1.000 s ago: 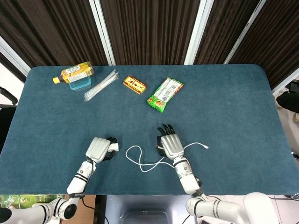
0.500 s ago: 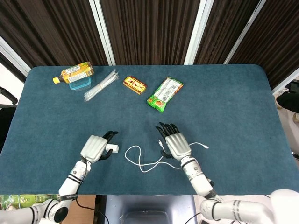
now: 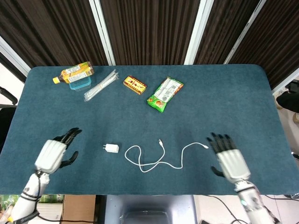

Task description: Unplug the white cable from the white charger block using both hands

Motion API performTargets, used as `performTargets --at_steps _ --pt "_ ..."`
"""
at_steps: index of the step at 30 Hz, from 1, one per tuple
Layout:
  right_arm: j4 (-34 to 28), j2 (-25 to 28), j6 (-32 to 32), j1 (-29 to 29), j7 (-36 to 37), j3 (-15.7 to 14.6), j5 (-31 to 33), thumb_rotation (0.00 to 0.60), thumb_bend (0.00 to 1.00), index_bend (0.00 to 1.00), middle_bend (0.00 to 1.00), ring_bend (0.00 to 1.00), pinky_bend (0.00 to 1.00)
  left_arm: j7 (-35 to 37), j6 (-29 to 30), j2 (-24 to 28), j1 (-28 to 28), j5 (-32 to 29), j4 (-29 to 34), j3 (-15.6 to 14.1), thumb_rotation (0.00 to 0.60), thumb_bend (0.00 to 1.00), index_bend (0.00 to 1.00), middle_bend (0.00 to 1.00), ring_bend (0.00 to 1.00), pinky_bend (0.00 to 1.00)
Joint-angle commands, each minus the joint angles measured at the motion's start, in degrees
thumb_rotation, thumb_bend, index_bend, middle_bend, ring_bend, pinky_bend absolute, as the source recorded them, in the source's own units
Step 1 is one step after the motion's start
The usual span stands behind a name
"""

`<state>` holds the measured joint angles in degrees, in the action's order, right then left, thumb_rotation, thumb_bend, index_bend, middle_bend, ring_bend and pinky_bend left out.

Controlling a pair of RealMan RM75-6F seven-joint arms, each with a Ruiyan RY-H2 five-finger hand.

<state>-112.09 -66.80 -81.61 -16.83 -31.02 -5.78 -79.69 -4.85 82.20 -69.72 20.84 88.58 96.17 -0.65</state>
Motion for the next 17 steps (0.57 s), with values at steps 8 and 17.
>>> performTargets --at_steps 8,17 --pt "13.6 1.3 -12.8 13.6 16.5 -3.6 -6.8 0.600 0.24 0.00 0.00 0.00 0.00 7.6 1.7 5.6 -8.6 -3.3 -2.8 -3.9 0.600 0.42 0.00 0.00 0.00 0.00" --pt "14.3 0.8 -11.1 14.5 14.8 -1.6 -7.5 0.600 0.24 0.00 0.00 0.00 0.00 10.7 3.6 5.4 -9.2 1.7 -5.8 -3.4 0.600 0.42 0.00 0.00 0.00 0.00"
